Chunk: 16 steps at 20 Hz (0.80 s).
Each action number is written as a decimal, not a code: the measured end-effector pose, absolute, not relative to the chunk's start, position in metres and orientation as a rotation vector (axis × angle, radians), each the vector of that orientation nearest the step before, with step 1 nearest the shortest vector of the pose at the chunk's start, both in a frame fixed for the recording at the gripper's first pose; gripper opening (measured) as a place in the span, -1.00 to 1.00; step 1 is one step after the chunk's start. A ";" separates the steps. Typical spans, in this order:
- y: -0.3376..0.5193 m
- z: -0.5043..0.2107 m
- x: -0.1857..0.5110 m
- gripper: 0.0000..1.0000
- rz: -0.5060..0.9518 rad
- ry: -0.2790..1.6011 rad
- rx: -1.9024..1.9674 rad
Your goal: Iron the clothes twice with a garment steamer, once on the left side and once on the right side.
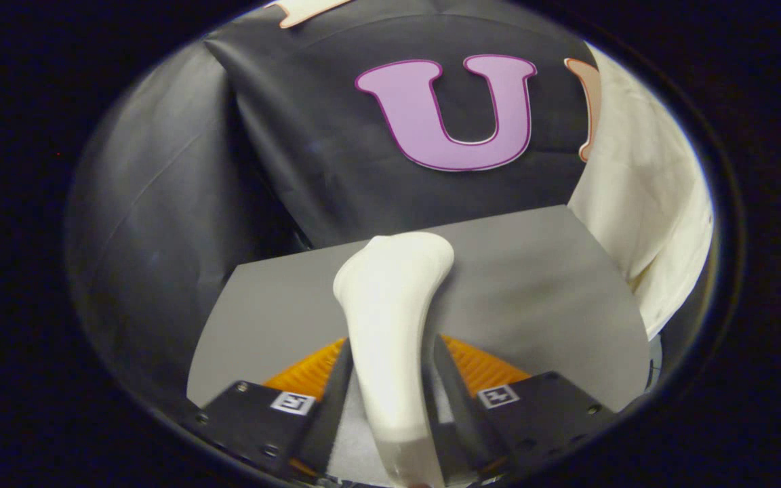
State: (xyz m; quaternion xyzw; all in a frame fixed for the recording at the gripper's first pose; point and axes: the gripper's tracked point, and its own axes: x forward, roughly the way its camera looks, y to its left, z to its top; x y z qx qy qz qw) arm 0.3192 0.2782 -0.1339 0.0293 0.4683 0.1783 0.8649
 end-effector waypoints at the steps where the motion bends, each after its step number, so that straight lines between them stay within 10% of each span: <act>1: 0.277 -0.127 0.319 0.45 0.374 0.967 0.058; 4: 0.276 -0.129 0.323 -0.04 0.382 0.924 0.033; 16: 0.243 0.001 0.286 -0.21 0.574 0.537 0.165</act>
